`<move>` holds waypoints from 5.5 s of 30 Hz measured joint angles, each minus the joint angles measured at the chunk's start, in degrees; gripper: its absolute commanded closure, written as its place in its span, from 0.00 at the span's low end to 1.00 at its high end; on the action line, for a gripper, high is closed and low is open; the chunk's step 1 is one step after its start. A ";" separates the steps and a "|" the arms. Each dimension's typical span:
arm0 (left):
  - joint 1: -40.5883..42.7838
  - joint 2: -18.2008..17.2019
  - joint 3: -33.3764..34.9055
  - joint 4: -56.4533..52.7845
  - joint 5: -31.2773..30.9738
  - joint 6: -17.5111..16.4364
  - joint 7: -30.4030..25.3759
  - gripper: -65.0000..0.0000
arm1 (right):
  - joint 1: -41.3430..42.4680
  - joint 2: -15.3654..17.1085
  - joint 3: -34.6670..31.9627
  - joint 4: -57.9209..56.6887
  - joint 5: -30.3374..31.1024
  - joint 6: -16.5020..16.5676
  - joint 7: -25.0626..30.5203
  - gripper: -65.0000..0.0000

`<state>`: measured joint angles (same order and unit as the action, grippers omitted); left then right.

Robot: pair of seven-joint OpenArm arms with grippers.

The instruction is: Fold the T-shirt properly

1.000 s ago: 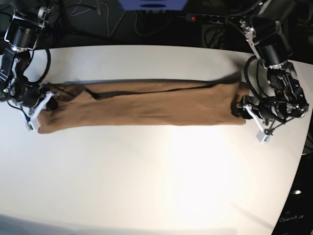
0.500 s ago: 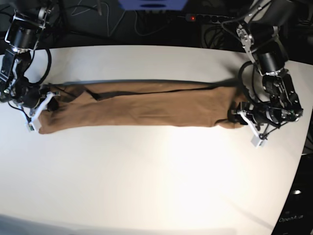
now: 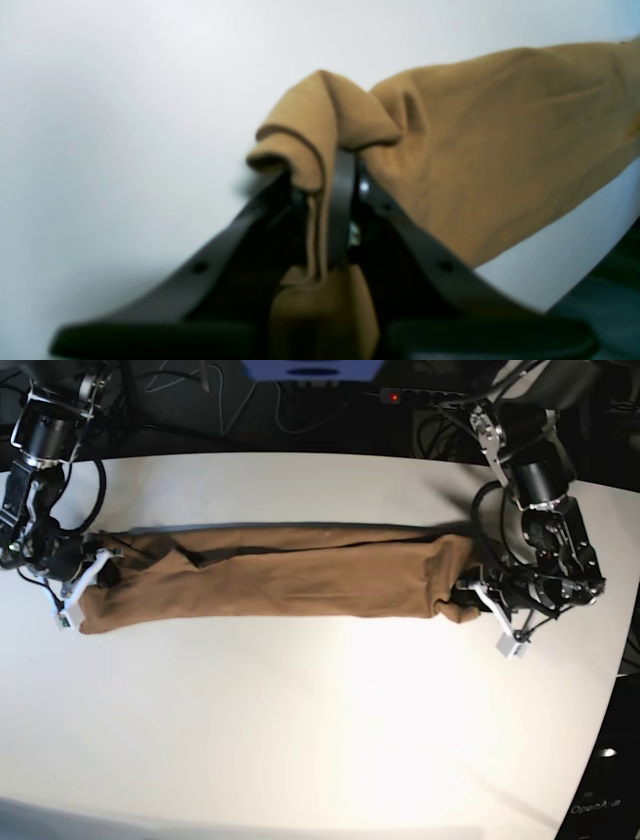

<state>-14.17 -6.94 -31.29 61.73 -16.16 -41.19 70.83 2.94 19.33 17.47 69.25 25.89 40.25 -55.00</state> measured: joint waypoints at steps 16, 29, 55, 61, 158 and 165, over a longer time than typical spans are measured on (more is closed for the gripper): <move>2.64 8.09 11.85 23.15 13.81 1.36 9.84 0.95 | 0.04 0.00 -0.07 0.00 0.22 0.02 0.04 0.98; 0.70 15.85 24.57 32.22 13.27 9.11 9.81 0.96 | 0.04 0.00 -0.15 0.00 0.22 0.17 0.22 0.98; -3.32 15.10 38.05 20.83 -11.21 37.53 4.00 0.96 | 1.77 -4.74 -0.02 1.01 -10.51 -0.04 3.06 0.99; -3.32 15.37 39.95 18.43 -12.04 39.74 0.63 0.96 | 1.79 -4.74 -0.02 1.01 -10.32 0.02 3.19 0.99; 2.03 4.07 51.21 2.05 -27.21 37.27 -25.66 0.95 | -1.51 -2.82 -0.98 20.44 -16.50 -0.04 -16.57 0.74; 3.45 3.91 50.99 2.45 -27.23 36.87 -26.86 0.95 | -0.26 -1.31 -0.66 20.44 -16.50 -0.02 -17.84 0.55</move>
<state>-10.72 -3.03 19.70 64.18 -43.40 -4.32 43.97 2.68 18.02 16.82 89.69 9.39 40.23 -72.84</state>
